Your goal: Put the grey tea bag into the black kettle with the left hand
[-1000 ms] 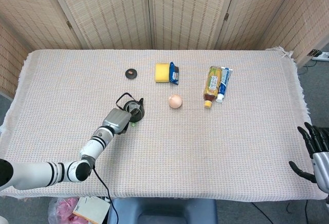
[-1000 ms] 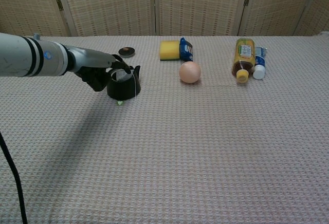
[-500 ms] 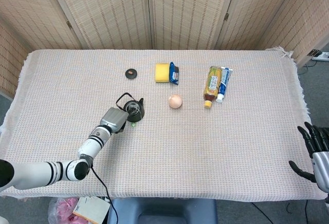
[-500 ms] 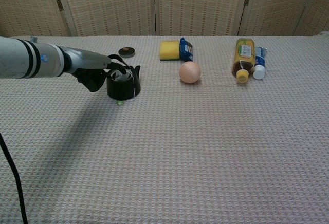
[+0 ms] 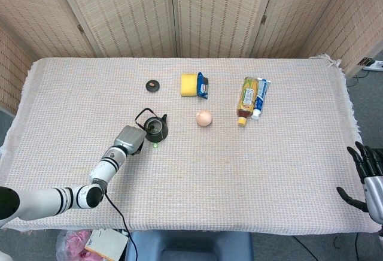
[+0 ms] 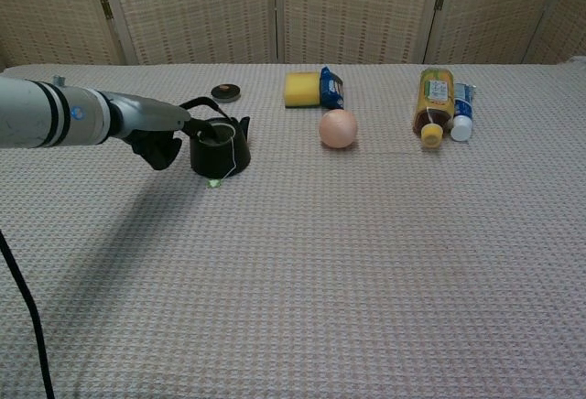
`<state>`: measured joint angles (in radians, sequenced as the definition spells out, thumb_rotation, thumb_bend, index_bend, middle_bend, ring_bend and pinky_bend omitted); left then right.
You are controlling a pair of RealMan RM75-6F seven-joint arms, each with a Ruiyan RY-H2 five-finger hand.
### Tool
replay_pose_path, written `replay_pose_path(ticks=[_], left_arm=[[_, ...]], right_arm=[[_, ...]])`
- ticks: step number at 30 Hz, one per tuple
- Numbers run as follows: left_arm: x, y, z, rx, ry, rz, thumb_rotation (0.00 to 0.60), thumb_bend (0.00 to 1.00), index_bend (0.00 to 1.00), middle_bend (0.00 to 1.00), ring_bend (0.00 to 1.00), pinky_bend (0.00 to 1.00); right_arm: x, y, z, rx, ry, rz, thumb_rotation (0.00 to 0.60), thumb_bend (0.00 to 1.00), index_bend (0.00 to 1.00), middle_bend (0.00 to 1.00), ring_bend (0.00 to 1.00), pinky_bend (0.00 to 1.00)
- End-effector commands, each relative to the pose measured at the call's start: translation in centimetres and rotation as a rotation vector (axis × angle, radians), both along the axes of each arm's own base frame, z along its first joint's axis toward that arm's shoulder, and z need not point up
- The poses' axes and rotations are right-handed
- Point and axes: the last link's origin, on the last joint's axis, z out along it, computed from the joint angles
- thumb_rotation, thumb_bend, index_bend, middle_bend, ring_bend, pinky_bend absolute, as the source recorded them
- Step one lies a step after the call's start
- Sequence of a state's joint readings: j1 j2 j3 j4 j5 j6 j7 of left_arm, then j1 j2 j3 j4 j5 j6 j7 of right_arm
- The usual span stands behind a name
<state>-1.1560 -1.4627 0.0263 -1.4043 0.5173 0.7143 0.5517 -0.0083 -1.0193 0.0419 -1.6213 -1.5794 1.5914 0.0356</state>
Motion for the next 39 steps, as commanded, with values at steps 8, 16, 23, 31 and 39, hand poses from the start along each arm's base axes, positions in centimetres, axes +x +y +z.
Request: replay_pose_path(ticks=[8,16,23,31,39], left_arm=[[-0.3,0.4,0.0,0.0,-0.01,0.002,0.6,0.98,0.07,1.0,1.0,1.0],[1.5,-0.7,1.8,0.037,-0.034,-0.047,0.6,0.98,0.06,1.0,1.0,1.0],[3.8,-5.1,6.4,0.093,-0.092,-0.141,0.6,0.67,0.0,1.0,0.86,1.0],[2.9,-12.8,15.0,0.272,-0.159,-0.188,0.6,0.32,0.0,0.84,0.62,0.87],[-7.1,-21.4,20.8,0.629,-0.078,0.04,0.6,0.21,0.0,0.23,0.2,0.51]], right_arm=[[-0.1,-0.3,-0.1,0.003,0.003,-0.01,0.6,0.14,0.0,0.0,0.0,0.0],[0.1,0.2,0.0,0.002,0.002,0.008,0.6,0.14,0.0,0.0,0.0,0.0],[0.3,1.2,0.4,-0.008,-0.004,0.035,0.6,0.14,0.0,0.0,0.0,0.0],[0.5,1.7,0.3,0.007,-0.006,0.061,0.6,0.14,0.0,0.0,0.0,0.0],[0.8,2.1,-0.3,0.043,0.005,0.076,0.6,0.14,0.0,0.0,0.0,0.0]])
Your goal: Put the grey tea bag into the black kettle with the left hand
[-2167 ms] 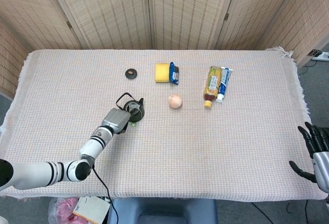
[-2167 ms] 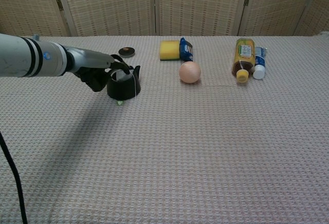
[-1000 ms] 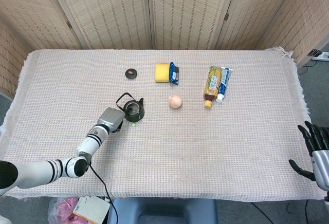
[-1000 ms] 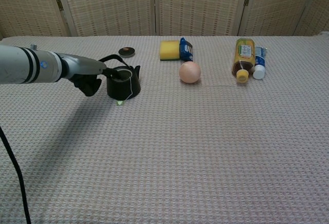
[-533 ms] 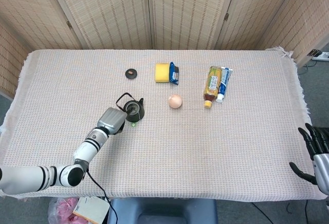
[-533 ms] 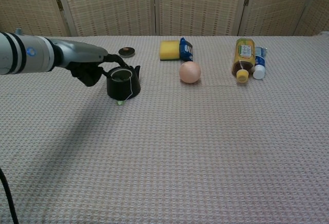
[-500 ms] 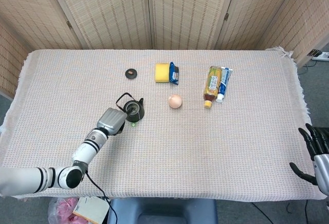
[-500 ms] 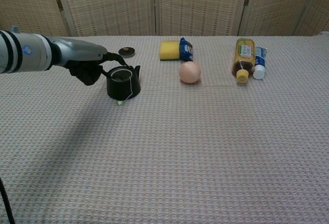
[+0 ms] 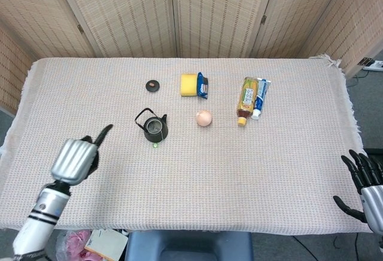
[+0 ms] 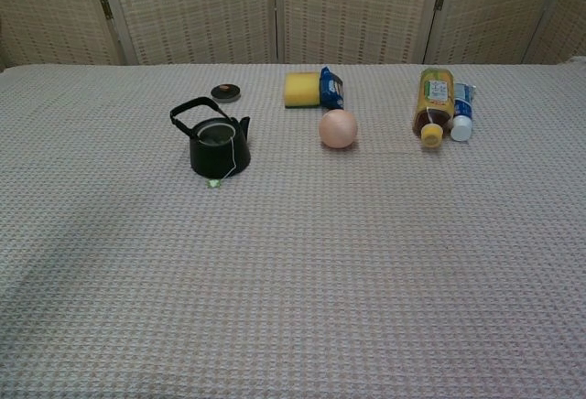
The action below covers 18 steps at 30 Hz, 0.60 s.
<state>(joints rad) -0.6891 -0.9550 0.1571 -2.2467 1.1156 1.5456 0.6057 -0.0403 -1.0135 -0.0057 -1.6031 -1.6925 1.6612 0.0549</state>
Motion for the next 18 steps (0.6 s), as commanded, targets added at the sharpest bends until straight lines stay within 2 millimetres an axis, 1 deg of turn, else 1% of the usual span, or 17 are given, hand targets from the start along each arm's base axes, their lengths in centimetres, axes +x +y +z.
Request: replay_pose_path(ticks=[1,2,3,7,9,12,14,16,18], left_arm=[[-6.8,-6.7,3.3,0.193,0.009,0.184,0.6,0.21,0.0,0.19,0.16,0.48],[-7.9,-7.6,3.2,0.213,-0.008,0.182,0.6,0.21,0.0,0.13,0.11,0.42],[-8.7,-8.2,3.0,0.229,-0.019,0.179,0.6,0.21,0.0,0.1,0.08,0.38],[-11.7,-10.4,1.6,0.285,-0.061,0.132,0.6,0.2,0.0,0.05,0.02,0.34],[-13.0,-11.0,0.8,0.29,-0.054,0.123,0.6,0.2,0.0,0.03,0.01,0.32],[-14.6,-11.7,-0.5,0.291,-0.068,0.132,0.6,0.18,0.0,0.01,0.0,0.31],[-15.3,-11.7,-1.1,0.283,-0.069,0.137,0.6,0.17,0.0,0.0,0.0,0.29],[-15.8,-11.6,-1.3,0.257,-0.053,0.138,0.6,0.17,0.0,0.0,0.0,0.27],[-15.7,-11.5,-1.2,0.243,-0.06,0.12,0.6,0.17,0.0,0.0,0.0,0.25]], right_arm=[[0.0,0.0,-0.3,0.011,0.008,-0.001,0.6,0.15,0.0,0.0,0.0,0.0],[0.0,-0.1,-0.4,0.017,0.011,-0.002,0.6,0.15,0.0,0.0,0.0,0.0],[0.1,-0.1,-0.5,0.02,0.014,-0.001,0.6,0.15,0.0,0.0,0.0,0.0],[0.1,-0.6,-1.0,0.035,0.024,-0.009,0.6,0.15,0.0,0.0,0.0,0.0],[0.0,-0.9,-1.1,0.041,0.029,-0.018,0.6,0.15,0.0,0.0,0.0,0.0],[0.0,-1.3,-1.4,0.045,0.032,-0.031,0.6,0.15,0.0,0.0,0.0,0.0],[0.0,-1.4,-1.5,0.047,0.034,-0.037,0.6,0.15,0.0,0.0,0.0,0.0],[-0.1,-1.5,-1.5,0.046,0.039,-0.043,0.6,0.15,0.0,0.0,0.0,0.0],[-0.1,-1.7,-1.6,0.045,0.042,-0.047,0.6,0.15,0.0,0.0,0.0,0.0]])
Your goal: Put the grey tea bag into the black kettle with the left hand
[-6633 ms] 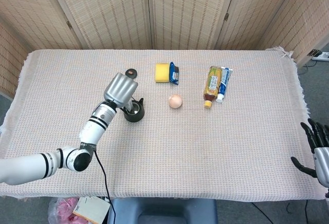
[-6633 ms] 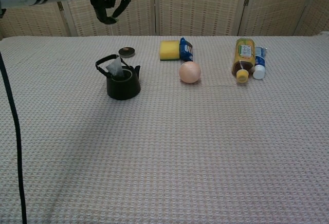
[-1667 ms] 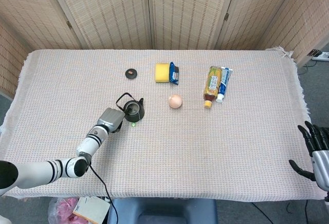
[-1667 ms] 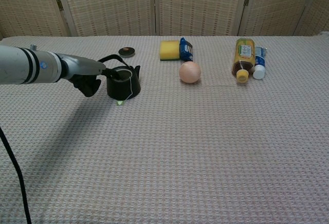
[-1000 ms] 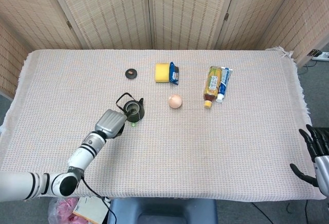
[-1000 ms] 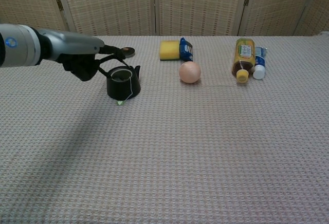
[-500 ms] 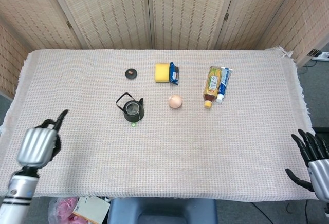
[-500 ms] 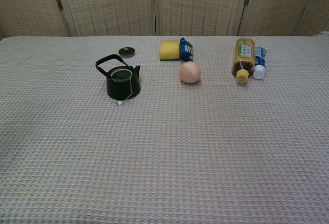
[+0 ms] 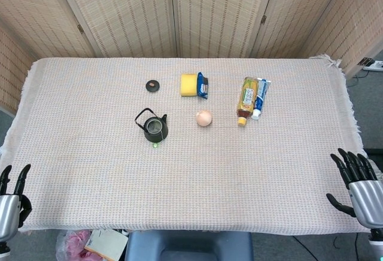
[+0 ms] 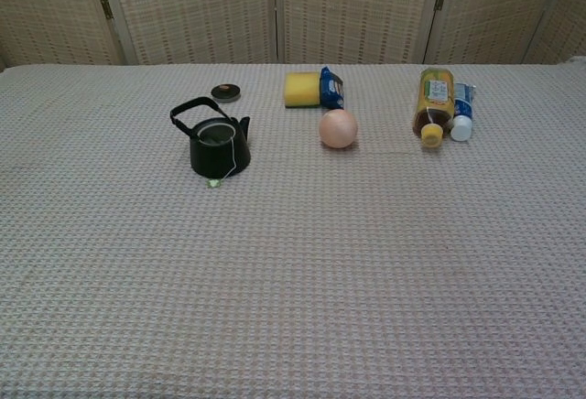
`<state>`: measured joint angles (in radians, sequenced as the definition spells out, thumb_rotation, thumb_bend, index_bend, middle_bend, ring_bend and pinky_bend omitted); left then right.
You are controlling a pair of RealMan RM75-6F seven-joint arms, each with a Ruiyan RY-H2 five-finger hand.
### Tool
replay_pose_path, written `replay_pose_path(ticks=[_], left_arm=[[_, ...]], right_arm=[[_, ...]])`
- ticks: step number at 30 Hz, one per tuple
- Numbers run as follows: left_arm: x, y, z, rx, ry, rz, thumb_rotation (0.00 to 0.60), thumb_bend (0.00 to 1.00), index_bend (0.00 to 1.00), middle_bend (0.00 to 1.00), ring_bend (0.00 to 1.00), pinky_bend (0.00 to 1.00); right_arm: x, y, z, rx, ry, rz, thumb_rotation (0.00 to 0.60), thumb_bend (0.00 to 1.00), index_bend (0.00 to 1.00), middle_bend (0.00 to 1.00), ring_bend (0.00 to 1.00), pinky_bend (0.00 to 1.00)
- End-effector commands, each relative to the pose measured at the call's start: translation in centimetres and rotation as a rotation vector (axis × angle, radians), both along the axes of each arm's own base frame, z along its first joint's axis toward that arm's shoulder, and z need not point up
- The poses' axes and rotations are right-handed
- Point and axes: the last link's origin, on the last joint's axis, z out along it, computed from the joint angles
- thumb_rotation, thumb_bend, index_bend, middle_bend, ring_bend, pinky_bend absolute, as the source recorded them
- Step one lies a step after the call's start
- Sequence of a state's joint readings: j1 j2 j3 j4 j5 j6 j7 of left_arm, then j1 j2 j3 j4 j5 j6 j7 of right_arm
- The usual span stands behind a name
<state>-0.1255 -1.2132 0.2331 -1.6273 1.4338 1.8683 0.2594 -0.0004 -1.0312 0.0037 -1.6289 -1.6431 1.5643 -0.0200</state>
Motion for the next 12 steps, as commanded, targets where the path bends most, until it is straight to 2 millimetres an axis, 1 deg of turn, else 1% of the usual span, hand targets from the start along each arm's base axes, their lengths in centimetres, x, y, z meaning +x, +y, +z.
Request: replay_pose_path(ticks=[1,6,12], left_arm=[[-0.2,-0.2,-0.5,-0.023,-0.017,-0.014,0.6,0.17,0.0,0.0,0.0,0.25],[-0.6,0.6,-0.8,-0.053,-0.007,0.031,0.6,0.16,0.0,0.0,0.0,0.24],[-0.2,1.1,-1.1,-0.067,0.021,0.042,0.6,0.16,0.0,0.0,0.0,0.24]], right_arm=[[0.0,-0.2,0.0,-0.001,0.003,-0.005,0.6,0.15,0.0,0.0,0.0,0.0],[0.0,-0.1,0.2,-0.01,0.004,-0.003,0.6,0.15,0.0,0.0,0.0,0.0],[0.0,0.3,0.5,-0.027,-0.005,0.003,0.6,0.15,0.0,0.0,0.0,0.0]])
